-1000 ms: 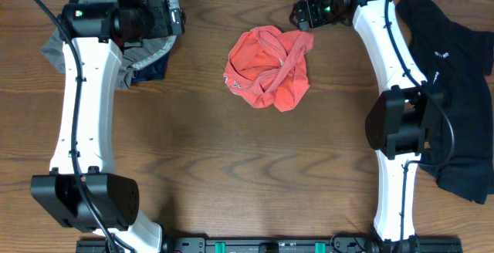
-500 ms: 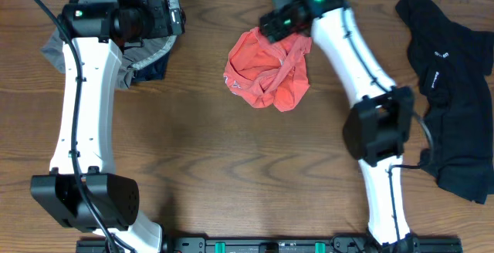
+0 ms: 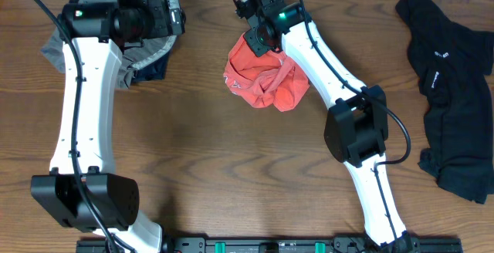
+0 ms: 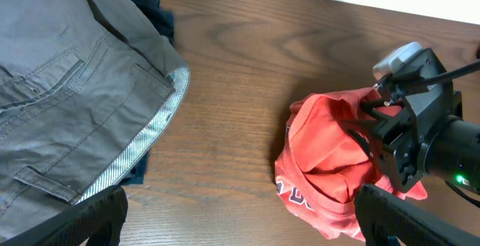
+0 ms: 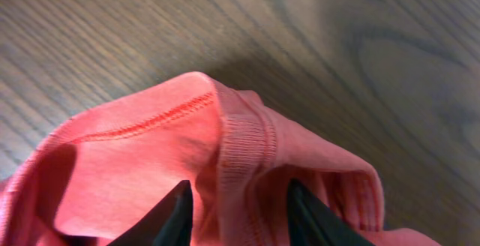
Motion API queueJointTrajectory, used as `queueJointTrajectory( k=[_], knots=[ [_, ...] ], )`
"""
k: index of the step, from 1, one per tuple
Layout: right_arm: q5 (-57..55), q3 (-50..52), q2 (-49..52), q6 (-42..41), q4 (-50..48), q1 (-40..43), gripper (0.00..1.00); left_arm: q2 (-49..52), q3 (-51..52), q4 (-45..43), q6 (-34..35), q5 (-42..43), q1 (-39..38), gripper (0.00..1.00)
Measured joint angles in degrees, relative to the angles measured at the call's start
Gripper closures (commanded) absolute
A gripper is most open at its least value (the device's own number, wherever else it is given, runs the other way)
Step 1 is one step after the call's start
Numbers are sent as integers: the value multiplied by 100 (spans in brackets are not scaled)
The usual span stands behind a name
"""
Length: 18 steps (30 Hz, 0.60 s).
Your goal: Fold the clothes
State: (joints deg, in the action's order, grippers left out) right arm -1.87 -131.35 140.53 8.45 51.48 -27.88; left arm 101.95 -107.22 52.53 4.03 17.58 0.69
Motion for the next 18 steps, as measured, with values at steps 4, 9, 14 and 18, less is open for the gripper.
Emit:
queueJointTrajectory(
  k=[4,9,14,18],
  knots=[
    [-118,0,0,-44,-59,0,80,0,0,-2,0,0,0,2],
    [-184,0,0,-160,-186,2,98,0,0,0,0,0,0,2],
    [-203,0,0,-245,-190,42,99,0,0,0,0,0,0,2],
    [-201,-4,0,-343,-151,146,99,0,0,0,-22,0,0,2]
  ],
)
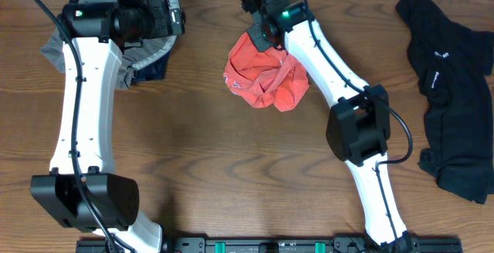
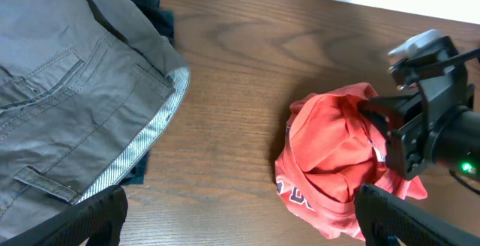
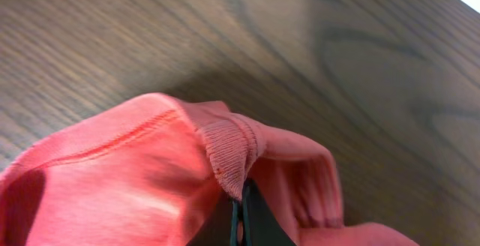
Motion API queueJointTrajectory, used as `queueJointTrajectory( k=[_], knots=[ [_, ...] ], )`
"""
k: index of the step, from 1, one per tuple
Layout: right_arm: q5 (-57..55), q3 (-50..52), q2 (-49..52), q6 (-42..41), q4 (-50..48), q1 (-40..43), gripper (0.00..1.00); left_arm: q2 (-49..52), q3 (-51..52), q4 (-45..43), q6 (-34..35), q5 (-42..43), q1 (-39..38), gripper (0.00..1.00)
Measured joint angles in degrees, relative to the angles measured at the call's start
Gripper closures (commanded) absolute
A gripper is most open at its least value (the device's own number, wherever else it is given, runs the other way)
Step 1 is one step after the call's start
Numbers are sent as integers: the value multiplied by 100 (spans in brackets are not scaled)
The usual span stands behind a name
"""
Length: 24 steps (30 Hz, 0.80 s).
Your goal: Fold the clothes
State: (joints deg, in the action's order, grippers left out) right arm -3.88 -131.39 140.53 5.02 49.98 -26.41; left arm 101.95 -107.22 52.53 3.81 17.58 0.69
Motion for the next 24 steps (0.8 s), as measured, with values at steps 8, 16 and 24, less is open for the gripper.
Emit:
queueJointTrajectory(
  k=[8,16,24],
  knots=[
    [522,-85,-197,-232,562,739,99,0,0,24,-105,-2,0,2],
    [1617,-223,-675,-289,973,2039,99,0,0,24,-107,0,0,2],
    [2065,-232,-667,-289,1025,2389,9,2,0,24,-109,0,0,2]
  ],
)
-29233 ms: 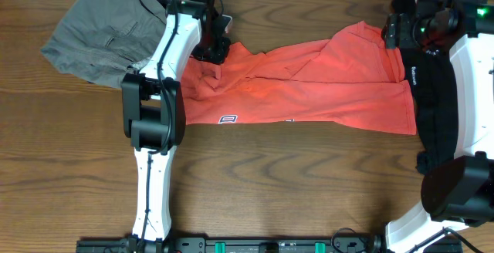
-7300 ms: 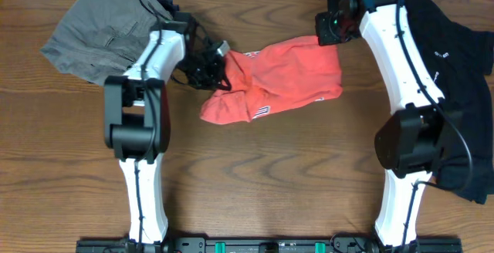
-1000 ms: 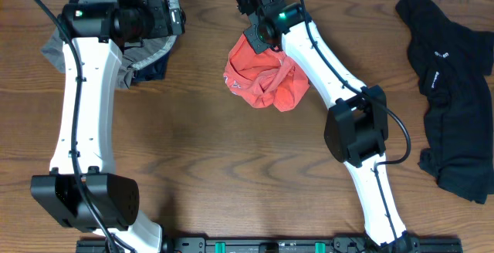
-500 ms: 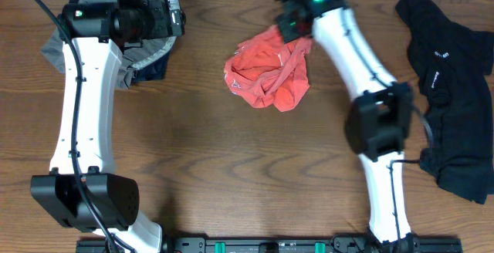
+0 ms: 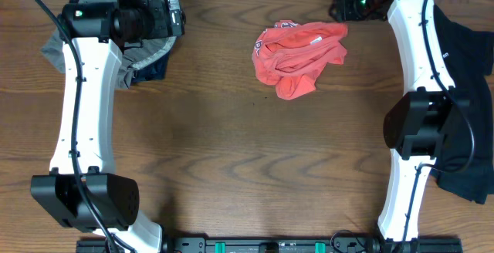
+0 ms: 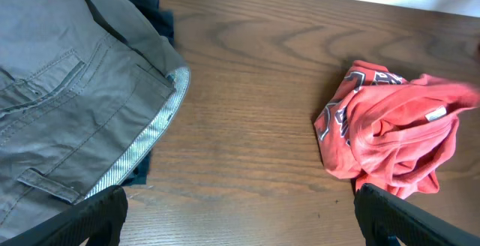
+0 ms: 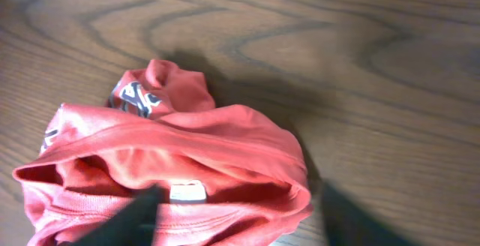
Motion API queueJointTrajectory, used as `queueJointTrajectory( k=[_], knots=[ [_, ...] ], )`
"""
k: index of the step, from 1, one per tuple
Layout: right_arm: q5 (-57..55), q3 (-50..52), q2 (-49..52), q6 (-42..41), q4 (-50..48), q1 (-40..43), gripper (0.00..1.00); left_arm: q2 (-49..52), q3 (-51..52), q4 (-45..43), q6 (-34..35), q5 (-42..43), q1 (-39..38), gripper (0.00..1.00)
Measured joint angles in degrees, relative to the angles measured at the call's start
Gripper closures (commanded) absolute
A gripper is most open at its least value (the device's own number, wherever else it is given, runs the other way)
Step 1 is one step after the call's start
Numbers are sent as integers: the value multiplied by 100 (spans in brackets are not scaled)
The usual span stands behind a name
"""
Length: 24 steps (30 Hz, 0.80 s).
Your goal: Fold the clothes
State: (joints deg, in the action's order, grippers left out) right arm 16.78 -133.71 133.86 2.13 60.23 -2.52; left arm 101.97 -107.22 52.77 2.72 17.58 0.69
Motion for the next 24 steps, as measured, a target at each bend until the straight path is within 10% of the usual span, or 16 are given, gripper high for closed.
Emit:
queueJointTrajectory(
  k=[24],
  knots=[
    [382,509,-74,146,160,-1836,53,0,0,15,-20,-560,0,2]
  ],
)
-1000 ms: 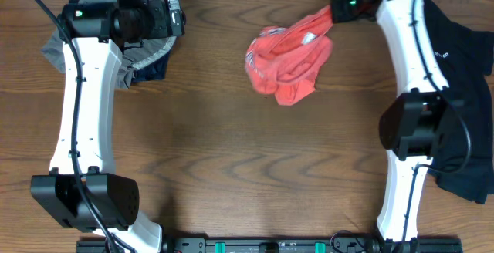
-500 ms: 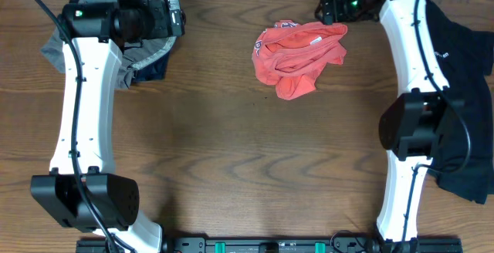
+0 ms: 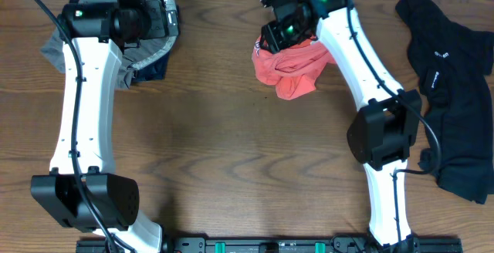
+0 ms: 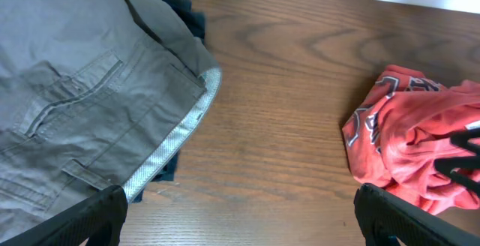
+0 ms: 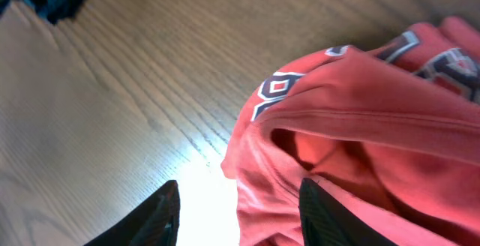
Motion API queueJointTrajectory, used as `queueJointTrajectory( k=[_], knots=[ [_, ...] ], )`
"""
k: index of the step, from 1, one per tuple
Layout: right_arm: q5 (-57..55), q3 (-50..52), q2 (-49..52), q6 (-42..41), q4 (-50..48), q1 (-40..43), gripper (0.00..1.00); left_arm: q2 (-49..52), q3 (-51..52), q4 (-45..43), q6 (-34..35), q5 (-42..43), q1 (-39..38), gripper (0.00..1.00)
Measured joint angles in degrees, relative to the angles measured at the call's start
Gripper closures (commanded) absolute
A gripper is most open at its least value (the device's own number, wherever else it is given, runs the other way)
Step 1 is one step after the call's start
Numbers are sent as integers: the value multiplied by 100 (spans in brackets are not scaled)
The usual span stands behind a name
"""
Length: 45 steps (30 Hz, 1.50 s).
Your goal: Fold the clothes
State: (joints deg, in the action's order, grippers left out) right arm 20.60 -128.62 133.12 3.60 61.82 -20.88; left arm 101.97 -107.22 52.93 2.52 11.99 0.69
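Observation:
A crumpled red shirt [image 3: 297, 72] with dark lettering lies at the back middle of the wooden table. My right gripper [image 3: 276, 38] hovers over the shirt's left edge. In the right wrist view its fingers [image 5: 161, 216] stand open, with the shirt's [image 5: 360, 126] left hem between them. My left gripper [image 3: 168, 18] stays at the back left, open, above grey trousers [image 4: 75, 103]. Its view also takes in the red shirt [image 4: 412, 148] at the right.
Under the grey trousers [image 3: 54, 48] lies a dark blue garment [image 3: 154, 69]. A heap of black clothes [image 3: 451, 91] covers the table's right side. The table's back edge runs just behind the shirt and trousers.
My right gripper was off the shirt near the back right edge; it now stands open at the shirt's left edge. The shirt lies where it was. The left wrist view has shifted slightly.
My right gripper first stood open around a fold of the red shirt, then was shut on that fold. Later the shirt lay further right, spread out differently, with the gripper away from it. Now the gripper is open at the shirt's left edge.

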Motion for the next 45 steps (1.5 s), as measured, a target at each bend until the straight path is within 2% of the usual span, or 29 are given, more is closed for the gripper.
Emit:
queueJointTrajectory(
  k=[11,19,21,24,26,30,35,45],
  knots=[
    [0,1027,59,2,-1084,-81,54,0,0,0,0,-42,0,2],
    [-42,1366,66,2,-1808,-92,64,0,0,7,0,-42,0,2],
    [-125,1368,66,7,-1897,-92,73,0,0,15,0,-42,0,3],
    [-227,1368,66,46,-1976,-92,98,0,0,24,0,-42,0,2],
    [-273,1370,66,13,-1954,-92,99,0,0,33,0,-42,0,2],
    [-337,1349,66,-31,-1604,-76,99,0,0,59,0,-42,0,2],
    [-400,1117,-44,-175,-632,63,99,0,0,68,2,-42,0,2],
    [-769,791,-1152,-341,883,1237,99,0,0,68,-70,-42,0,2]
  ],
)
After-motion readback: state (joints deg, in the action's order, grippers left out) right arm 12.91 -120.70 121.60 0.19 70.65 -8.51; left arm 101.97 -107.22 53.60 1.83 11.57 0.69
